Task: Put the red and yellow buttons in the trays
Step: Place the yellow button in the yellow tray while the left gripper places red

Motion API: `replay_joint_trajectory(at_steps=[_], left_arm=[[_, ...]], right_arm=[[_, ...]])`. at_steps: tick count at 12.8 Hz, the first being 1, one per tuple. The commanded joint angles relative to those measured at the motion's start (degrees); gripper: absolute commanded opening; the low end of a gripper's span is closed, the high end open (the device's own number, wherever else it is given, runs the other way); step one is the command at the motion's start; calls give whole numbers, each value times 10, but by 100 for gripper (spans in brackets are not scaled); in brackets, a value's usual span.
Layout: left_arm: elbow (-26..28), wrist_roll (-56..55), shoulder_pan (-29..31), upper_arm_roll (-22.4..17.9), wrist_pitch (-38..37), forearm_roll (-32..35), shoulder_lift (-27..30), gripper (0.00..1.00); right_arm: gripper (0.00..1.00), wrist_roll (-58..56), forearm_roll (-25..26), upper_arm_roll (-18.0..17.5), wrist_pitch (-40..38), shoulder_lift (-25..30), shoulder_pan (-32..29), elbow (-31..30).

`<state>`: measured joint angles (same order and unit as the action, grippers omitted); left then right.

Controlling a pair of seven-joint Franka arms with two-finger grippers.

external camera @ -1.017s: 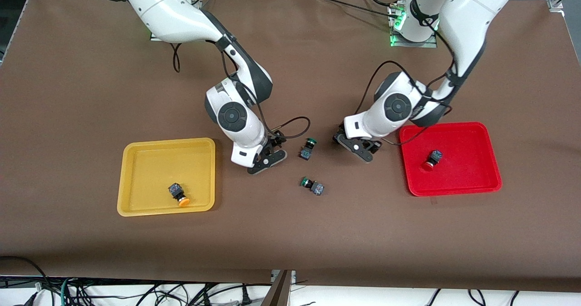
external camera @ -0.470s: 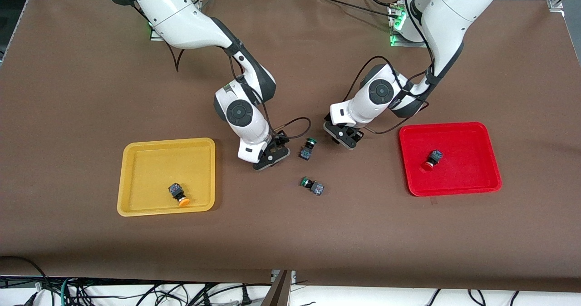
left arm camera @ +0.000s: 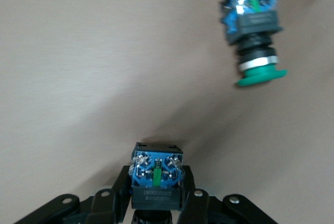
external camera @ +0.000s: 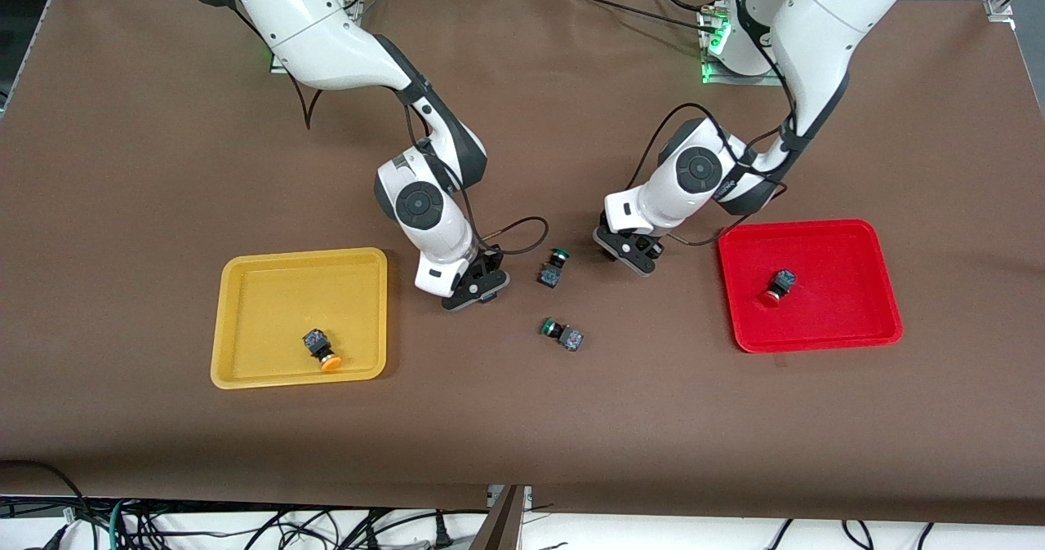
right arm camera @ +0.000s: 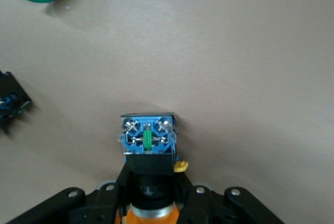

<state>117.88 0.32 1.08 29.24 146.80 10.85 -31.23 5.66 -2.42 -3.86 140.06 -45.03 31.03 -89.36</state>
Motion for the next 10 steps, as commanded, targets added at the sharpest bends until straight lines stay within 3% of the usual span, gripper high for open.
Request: replay_joint_trajectory(at_steps=[1, 4, 6, 7, 8, 9, 10], left_arm=[[-48, 38, 63, 3, -182, 9, 83, 0], [-146, 167, 123, -3, -383, 21, 87, 0], [-148, 239, 194, -1, -386, 87, 80, 0], [-148, 283, 235, -1, -367, 107, 58, 0], [-143, 325, 268, -2, -321, 134, 35, 0], [-136, 345, 289, -3, -277, 171, 15, 0], [-132, 347, 310, -2, -242, 204, -6, 0]], right_arm=[[9, -62, 0, 25, -71, 56, -25, -7], [9, -196, -2, 29, -100, 76, -104, -9], [11, -264, -2, 28, -102, 73, -156, -15], [28, -264, -7, 27, -102, 73, -168, -26], [72, -254, -12, 28, -103, 74, -171, -29], [100, -231, -19, 28, -115, 77, -171, -28], [100, -195, -20, 28, -144, 92, -171, -25]])
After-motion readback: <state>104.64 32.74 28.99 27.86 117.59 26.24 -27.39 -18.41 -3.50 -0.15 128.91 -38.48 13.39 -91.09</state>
